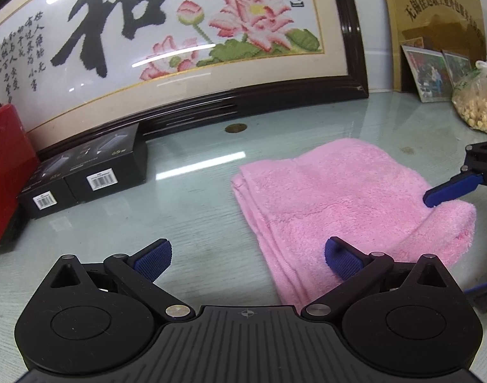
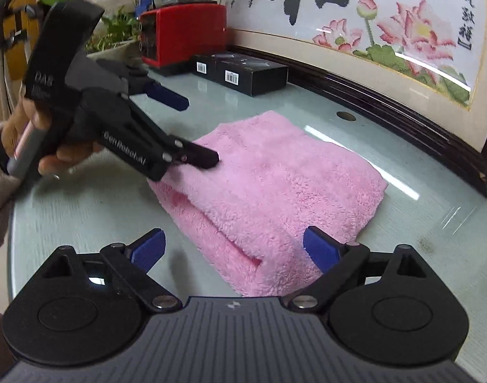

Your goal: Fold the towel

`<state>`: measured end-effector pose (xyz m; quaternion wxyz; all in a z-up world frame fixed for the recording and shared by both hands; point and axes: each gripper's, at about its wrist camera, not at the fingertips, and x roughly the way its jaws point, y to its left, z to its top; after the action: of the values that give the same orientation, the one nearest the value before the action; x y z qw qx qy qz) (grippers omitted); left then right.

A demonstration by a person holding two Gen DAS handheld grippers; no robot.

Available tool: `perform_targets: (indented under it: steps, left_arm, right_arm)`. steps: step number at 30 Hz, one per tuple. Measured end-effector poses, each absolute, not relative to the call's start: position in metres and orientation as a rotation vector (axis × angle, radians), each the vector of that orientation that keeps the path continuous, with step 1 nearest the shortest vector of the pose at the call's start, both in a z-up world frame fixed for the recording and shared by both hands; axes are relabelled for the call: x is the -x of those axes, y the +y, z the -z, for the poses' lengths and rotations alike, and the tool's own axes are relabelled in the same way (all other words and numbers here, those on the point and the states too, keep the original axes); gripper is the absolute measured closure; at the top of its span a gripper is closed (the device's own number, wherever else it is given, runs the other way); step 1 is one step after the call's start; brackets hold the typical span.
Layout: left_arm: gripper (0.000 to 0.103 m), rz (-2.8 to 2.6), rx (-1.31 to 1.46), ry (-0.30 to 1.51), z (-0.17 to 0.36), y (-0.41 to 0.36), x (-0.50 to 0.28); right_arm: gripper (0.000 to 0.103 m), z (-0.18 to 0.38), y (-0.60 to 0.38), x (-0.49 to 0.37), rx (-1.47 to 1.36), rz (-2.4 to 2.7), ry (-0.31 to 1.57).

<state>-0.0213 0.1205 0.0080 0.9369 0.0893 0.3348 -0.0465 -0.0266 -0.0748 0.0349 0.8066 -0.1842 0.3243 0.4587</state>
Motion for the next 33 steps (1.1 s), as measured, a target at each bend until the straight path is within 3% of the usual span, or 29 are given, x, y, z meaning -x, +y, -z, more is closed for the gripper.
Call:
perform_targets:
  steps: [7, 17, 31, 33]
  left_arm:
    - [0.0, 0.081, -0.212, 0.677, -0.007, 0.117, 0.023]
    - [0.0, -0.041, -0.162, 0.616, -0.017, 0.135, 0.025]
    - [0.0, -0.059, -0.145, 0.733, -0.006, 0.138, 0.011]
    - [0.004, -0.039, -0.127, 0.734, -0.006, 0.138, 0.009]
  right_arm:
    - [0.004, -0.033, -0.075, 0.028, 0.399, -1.001, 0.704]
    - [0.004, -0.054, -0.119, 0.007, 0.149, -0.925, 0.651]
    - [0.005, -0.027, -0.107, -0.017, 0.143, -0.792, 0.773]
    - [0.008, -0.028, -0.107, -0.017, 0.145, -0.788, 0.768]
